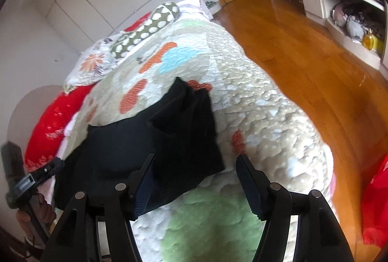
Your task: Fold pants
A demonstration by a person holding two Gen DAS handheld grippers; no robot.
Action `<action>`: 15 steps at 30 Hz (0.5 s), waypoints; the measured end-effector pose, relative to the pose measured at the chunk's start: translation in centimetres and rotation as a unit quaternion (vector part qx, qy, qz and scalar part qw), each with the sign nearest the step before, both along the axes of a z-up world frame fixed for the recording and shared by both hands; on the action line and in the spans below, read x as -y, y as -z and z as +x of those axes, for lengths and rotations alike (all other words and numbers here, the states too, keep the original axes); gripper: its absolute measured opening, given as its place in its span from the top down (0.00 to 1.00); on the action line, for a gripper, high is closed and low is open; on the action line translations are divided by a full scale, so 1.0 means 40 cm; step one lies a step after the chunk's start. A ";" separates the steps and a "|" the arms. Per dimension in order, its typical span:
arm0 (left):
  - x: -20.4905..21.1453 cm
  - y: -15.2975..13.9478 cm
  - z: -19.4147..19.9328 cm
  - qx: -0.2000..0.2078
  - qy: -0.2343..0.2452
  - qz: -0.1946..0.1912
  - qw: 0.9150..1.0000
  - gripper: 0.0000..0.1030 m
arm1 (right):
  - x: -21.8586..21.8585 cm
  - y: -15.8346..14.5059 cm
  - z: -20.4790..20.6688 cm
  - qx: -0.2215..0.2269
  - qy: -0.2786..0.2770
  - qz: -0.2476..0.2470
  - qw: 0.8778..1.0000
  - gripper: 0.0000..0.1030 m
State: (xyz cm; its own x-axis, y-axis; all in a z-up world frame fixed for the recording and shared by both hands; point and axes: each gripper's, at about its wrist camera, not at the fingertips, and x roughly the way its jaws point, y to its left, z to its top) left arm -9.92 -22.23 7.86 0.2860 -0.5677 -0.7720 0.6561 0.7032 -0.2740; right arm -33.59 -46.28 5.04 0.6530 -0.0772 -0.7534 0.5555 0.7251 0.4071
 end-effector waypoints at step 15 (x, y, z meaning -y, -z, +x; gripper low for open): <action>0.464 0.119 0.003 0.045 0.081 0.105 0.990 0.26 | 0.016 0.054 0.010 0.078 -0.047 0.031 0.995 0.64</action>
State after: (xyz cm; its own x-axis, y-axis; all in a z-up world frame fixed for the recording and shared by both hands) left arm -9.80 -40.78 3.09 0.2773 -0.4413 -0.8534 0.7796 0.6225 -0.0686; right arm -33.19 -46.93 2.89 0.7648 0.0341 -0.6434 0.4121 0.7416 0.5293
